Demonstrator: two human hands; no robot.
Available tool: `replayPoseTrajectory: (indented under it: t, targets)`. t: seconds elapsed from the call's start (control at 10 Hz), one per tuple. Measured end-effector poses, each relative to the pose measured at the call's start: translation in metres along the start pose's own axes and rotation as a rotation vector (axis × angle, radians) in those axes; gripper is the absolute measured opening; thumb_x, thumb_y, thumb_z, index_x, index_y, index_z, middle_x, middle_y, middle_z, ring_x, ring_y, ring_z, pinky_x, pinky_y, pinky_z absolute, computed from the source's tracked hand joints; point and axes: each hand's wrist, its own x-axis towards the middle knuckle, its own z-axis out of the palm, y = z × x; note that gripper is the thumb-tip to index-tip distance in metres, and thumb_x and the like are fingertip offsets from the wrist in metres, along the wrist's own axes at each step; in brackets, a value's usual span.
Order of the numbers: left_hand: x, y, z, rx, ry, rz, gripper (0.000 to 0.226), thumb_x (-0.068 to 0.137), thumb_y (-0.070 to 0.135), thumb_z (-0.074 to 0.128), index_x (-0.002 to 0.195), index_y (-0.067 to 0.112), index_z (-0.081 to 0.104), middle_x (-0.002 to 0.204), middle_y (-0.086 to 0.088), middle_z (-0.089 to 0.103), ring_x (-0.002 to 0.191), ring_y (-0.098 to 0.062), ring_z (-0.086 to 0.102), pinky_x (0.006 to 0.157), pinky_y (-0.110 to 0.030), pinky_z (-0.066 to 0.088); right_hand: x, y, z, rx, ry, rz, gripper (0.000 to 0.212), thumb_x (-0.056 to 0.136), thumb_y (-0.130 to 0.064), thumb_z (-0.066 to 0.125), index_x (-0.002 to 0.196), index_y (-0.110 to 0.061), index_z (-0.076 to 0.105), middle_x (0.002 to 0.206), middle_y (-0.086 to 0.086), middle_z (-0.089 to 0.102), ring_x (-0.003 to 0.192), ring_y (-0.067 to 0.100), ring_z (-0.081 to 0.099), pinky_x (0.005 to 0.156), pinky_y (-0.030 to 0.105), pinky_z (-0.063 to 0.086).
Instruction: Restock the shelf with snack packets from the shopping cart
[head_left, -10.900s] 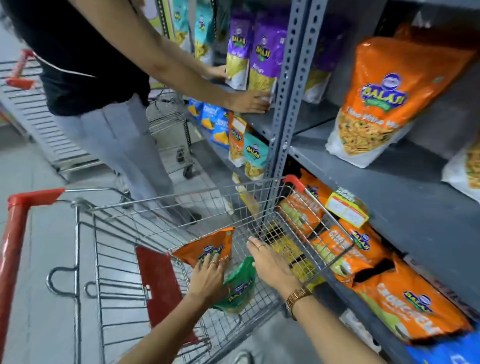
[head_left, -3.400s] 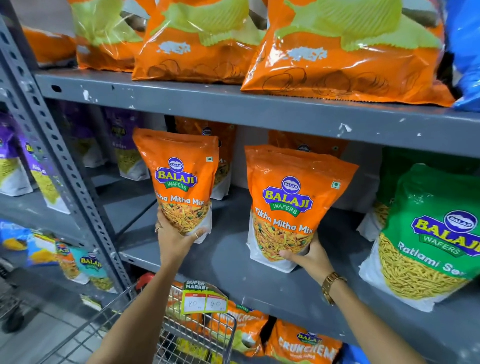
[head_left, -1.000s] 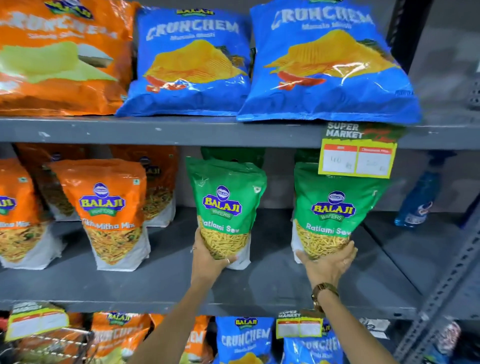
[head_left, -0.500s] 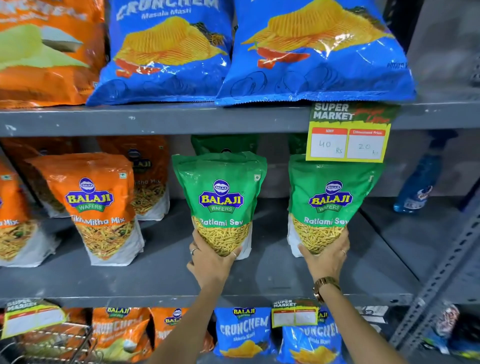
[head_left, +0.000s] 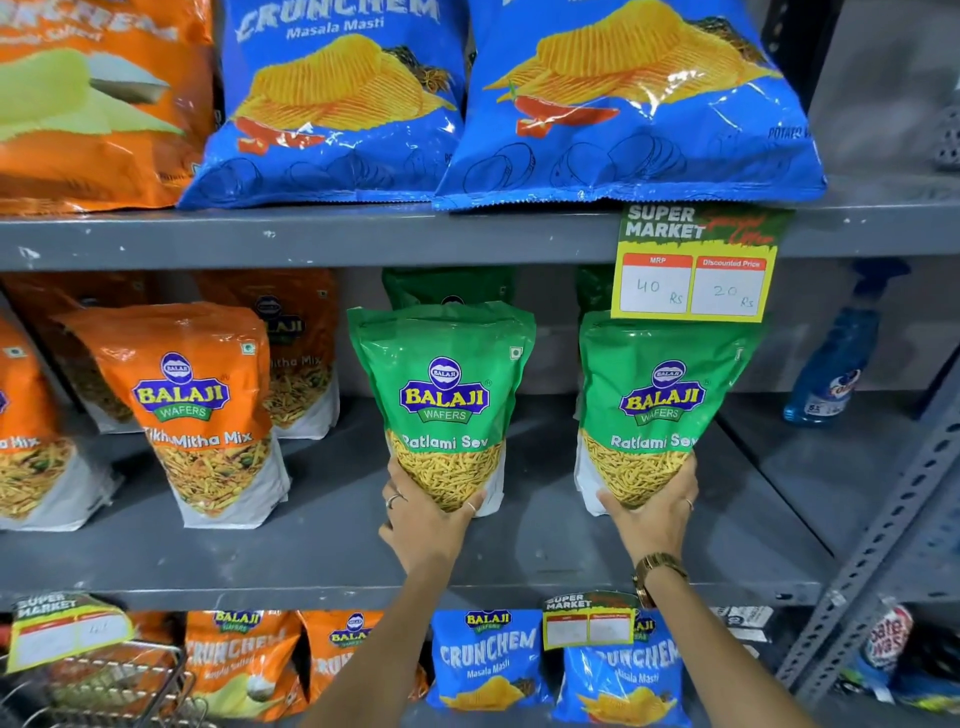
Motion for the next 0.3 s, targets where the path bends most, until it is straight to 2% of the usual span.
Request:
replayPoseTrajectory:
  t: [0.2, 0.3]
  targets:
    - [-0.0003, 0.0001, -0.0001, -0.017, -0.006, 0.007, 0.115, 0.059, 0.058, 0.074, 0.142, 0.020, 0.003, 0.146, -0.014, 0.032, 0.133, -0.032, 0.034, 0.107, -0.057, 0.027, -0.0006, 0.0018, 0.0003, 0.041, -0.020, -0.015, 0.118, 0.056, -0.010, 0.083, 0.140, -0.019, 0.000, 0.145, 0.024, 0.017, 0.129, 0.042, 0.026, 0.105, 0.055, 0.032]
    - [-0.0057, -0.0026, 0.0016, -0.035, -0.027, -0.018, 0.127, 0.057, 0.058, 0.075, 0.144, 0.016, -0.008, 0.155, -0.011, 0.016, 0.140, -0.031, 0.025, 0.111, -0.056, 0.022, -0.0047, 0.0020, 0.0006, 0.080, -0.036, 0.046, 0.130, 0.053, -0.006, 0.085, 0.140, -0.016, -0.012, 0.150, 0.021, 0.001, 0.137, 0.036, 0.014, 0.111, 0.049, 0.020]
